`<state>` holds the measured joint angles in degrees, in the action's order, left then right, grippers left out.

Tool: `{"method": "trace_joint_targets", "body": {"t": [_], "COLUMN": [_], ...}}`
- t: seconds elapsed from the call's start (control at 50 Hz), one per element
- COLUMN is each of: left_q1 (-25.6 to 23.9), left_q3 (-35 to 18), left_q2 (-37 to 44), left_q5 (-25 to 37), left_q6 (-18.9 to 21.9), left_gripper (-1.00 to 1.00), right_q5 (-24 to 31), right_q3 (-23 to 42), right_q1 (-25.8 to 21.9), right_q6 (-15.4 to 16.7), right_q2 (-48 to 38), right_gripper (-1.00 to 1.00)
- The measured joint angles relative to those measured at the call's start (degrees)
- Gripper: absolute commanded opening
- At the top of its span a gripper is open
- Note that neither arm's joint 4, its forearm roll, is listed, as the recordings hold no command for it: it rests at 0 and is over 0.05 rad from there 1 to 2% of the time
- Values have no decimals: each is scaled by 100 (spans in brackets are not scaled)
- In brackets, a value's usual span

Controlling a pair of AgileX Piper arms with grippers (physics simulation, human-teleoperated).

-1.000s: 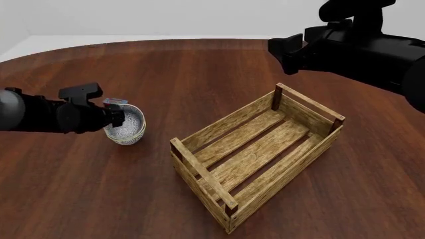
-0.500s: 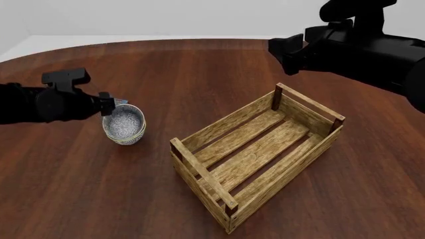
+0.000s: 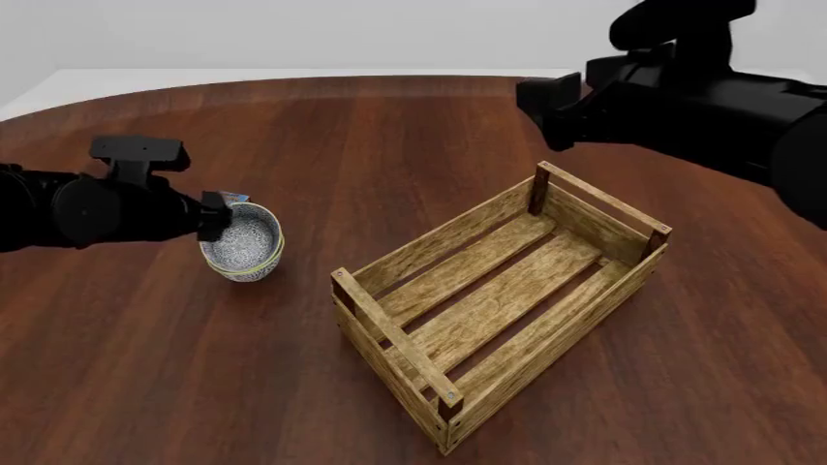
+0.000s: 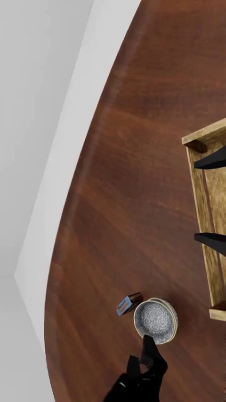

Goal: Stack the right bowl on the left bowl and place them in the tray.

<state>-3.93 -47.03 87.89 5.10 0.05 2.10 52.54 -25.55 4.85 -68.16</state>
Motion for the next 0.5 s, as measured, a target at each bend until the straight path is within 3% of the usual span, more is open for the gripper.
{"method": "trace_joint_targets", "body": {"t": [0.5], "left_q1": [-309], "left_q3": [173], "left_q2": [-100], "left_q5": [318], "left_q6": [1066], "left_gripper": [100], "right_q5": [-10], "right_q3": [-10], "right_q1": [4], "right_q6": [34], "right_q2": [-28], "right_gripper": [100]}}
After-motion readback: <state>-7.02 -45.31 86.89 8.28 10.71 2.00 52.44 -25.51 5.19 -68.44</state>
